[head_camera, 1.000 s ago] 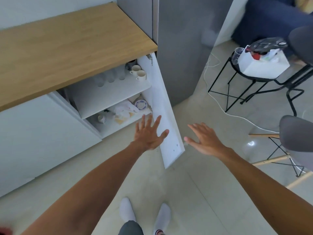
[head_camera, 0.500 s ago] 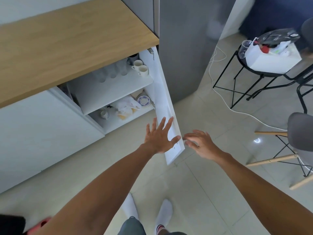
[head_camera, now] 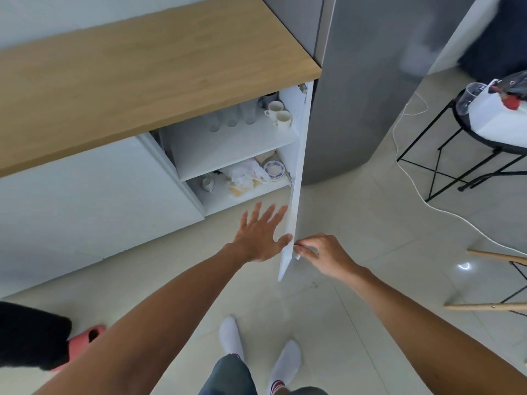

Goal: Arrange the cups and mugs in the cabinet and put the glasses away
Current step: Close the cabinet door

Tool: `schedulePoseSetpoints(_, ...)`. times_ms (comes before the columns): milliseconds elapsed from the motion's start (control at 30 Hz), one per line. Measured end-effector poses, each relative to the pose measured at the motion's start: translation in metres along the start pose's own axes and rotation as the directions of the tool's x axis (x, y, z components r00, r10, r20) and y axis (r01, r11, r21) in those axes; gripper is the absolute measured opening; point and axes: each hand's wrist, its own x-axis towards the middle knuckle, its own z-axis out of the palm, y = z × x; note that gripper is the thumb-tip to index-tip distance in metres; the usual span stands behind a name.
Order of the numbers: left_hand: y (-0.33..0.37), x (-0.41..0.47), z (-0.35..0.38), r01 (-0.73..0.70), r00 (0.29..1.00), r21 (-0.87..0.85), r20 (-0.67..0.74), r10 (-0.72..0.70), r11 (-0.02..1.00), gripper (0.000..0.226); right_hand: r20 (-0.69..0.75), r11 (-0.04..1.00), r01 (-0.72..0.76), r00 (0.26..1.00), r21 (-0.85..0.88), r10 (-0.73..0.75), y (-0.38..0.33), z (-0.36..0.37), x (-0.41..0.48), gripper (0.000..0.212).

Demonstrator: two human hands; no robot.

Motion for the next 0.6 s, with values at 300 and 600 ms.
schedulePoseSetpoints(300,-0.118,-0.026,-0.029,0.211,0.971,-0.105,-0.090,-0.221,0.972,0.078,-0.024,0.998,0.067,0.997,-0.018,-0.067,-0.081,0.069,0.089,0.038)
schedulePoseSetpoints(600,-0.247,-0.008,-0.085,0.352,0.919,-0.316,-0.064,-0.390,0.881,0.081,0.105,0.992,0.110,0.988,0.065,-0.116,-0.145,0.103,0.216,0.032)
